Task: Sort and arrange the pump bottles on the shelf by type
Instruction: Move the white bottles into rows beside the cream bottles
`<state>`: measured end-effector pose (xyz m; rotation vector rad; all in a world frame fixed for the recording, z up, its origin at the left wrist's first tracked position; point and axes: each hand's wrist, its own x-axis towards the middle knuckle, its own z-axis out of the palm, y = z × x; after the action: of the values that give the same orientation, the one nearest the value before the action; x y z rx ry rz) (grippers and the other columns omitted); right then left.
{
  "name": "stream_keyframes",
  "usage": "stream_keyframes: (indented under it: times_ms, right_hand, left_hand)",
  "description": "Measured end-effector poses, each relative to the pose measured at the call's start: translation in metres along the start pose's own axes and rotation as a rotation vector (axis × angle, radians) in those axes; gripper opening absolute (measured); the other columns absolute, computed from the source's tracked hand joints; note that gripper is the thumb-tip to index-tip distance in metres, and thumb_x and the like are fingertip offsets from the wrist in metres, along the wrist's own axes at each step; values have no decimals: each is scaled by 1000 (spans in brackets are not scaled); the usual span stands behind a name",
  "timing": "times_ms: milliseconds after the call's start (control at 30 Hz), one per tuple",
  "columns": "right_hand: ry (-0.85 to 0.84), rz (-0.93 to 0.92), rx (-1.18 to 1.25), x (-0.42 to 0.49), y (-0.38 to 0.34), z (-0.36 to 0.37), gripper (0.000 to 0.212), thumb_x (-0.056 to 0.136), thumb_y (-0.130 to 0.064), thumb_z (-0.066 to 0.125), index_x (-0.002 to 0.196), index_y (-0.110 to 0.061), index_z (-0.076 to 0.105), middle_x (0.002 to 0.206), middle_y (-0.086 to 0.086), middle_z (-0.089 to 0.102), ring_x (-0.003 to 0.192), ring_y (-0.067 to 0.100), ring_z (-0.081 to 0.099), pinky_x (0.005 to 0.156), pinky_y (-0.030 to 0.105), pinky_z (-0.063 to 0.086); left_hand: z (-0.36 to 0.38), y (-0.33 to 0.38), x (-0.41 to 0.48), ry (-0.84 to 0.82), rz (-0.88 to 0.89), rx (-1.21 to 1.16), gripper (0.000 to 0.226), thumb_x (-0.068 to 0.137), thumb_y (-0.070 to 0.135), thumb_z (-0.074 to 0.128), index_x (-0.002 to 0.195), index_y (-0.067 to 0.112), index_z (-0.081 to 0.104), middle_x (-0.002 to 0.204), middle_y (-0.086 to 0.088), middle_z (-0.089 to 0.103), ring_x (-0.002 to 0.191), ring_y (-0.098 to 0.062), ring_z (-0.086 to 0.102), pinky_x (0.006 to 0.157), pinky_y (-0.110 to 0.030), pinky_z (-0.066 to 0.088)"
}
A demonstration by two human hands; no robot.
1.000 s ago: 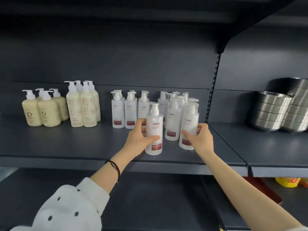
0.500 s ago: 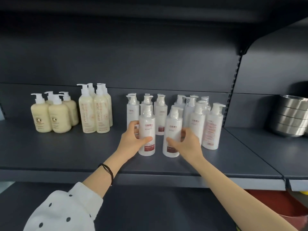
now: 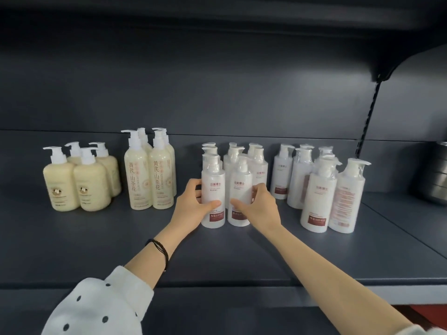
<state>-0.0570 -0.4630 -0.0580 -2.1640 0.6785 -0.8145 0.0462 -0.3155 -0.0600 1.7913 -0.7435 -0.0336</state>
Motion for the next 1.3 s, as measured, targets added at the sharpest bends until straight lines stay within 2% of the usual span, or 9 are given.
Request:
stream_keyframes:
  times_ms: [300,533,733,800,900,967,1033,1167,1300]
  right_hand:
    - [45,14,-5,9,-5,18,53,74,-44,76,108,-20,43,107,-2,57,97,18,58,78,35,52]
    - [-81,-37,70,6,7,5,59,80,-43,72,127,-20,46,117,-3,58,102,15,58,87,31,52]
    - [66,-270,-330,-15,27,-40,28,90,-39,59,111,-20,57,100,-7,61,85,13,61,70,31,54]
    - [67,-350,-493,-20,37,-60,23,92,-37,55,105,-19,60,100,-5,62,87,15,62,68,32,53]
    - [-27,-338,-633,-23,53,-90,29,93,-41,51,113,-21,60,111,-6,61,97,15,60,73,32,52]
    - [-67,-321,-662,-25,63,-105,30,93,-42,51,115,-22,59,111,-7,61,97,15,60,70,30,49]
    - [-88,-307,-679,-28,71,-119,29,93,-42,50,113,-23,59,107,-6,60,93,16,59,66,29,46]
    - [-45,-281,-679,-33,89,-149,23,92,-41,48,99,-22,60,95,-7,61,82,17,60,65,31,50]
    - [120,-209,-566,-27,113,-183,18,90,-36,51,85,-19,51,84,-5,55,69,19,56,56,30,44]
  left_hand:
    - [-5,-8,17,-28,19,10,64,79,23,76,132,22,41,127,-2,60,102,-12,59,87,-28,49]
    - [-4,-8,19,-54,11,46,71,80,26,76,137,22,35,132,-4,57,115,-21,58,97,-42,50]
    - [-12,-1,18,-123,-2,215,72,85,30,69,144,21,28,132,-5,56,114,-22,58,95,-41,49]
    - [-18,6,14,-138,-16,453,58,88,40,63,137,18,39,121,-3,61,104,-19,60,85,-36,51]
    - [-16,19,1,-62,17,981,37,93,52,48,96,17,58,88,2,62,76,-15,59,59,-30,47]
    - [-6,31,-11,-52,46,1169,40,95,52,41,75,19,52,75,4,57,67,-13,55,50,-25,38]
    - [10,43,-20,-90,62,1204,41,95,53,40,72,20,50,75,5,56,67,-12,54,50,-24,33]
    - [61,74,-33,-179,140,1116,39,92,57,43,95,23,62,91,5,63,82,-14,59,61,-27,41]
    - [122,98,-38,-189,184,793,43,91,54,50,123,26,57,124,5,60,108,-15,57,77,-30,46]
